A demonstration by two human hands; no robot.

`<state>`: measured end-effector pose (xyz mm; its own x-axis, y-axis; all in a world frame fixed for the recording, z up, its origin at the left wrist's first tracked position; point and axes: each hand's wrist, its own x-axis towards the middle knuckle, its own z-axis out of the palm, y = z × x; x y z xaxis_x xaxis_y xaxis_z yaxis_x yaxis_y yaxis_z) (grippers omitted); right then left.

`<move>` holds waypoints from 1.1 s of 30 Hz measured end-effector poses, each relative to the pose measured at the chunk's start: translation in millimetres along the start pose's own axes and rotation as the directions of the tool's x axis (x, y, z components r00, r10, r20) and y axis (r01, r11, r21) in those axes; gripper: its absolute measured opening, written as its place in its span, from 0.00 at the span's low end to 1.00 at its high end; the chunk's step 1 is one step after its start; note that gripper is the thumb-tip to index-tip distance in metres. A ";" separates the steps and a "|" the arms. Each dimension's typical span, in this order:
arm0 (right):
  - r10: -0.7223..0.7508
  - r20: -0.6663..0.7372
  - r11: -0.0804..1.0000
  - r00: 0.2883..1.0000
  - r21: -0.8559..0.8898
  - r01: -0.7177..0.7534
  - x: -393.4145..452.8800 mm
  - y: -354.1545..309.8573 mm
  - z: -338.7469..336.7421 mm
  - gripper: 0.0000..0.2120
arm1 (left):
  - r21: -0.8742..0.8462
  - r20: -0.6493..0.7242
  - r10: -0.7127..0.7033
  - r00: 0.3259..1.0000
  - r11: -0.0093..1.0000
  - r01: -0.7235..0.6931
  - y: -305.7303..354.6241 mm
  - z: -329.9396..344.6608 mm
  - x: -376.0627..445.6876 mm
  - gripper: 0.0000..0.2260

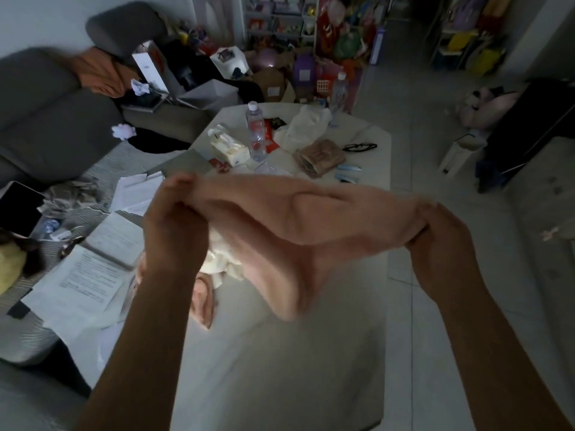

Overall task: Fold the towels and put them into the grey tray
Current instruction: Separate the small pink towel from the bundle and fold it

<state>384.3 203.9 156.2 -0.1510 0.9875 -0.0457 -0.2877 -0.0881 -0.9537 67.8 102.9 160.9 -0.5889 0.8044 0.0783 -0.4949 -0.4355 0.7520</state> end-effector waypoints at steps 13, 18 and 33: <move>0.693 -0.262 0.215 0.672 -0.814 -0.539 -62.4 207.6 -120.9 0.08 | 0.665 -0.641 -0.634 0.433 -0.177 0.725 -113.3 -224.8 -157.8 0.11; 0.767 -0.357 0.096 0.533 -0.758 -0.645 -79.2 220.9 -130.7 0.29 | 0.787 -0.616 -0.626 0.478 -0.499 0.362 -135.0 -223.6 -170.6 0.08; 0.667 -0.312 0.141 0.677 -0.839 -0.526 -90.4 211.2 -128.7 0.09 | 0.738 -0.370 -0.569 0.734 0.299 0.605 -157.9 -154.1 -105.1 0.10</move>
<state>459.0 112.8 -79.3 0.0014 0.6504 -0.7596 0.8323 -0.4218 -0.3597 109.4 24.8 -66.9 -0.3871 0.6887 -0.6131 -0.0325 0.6543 0.7555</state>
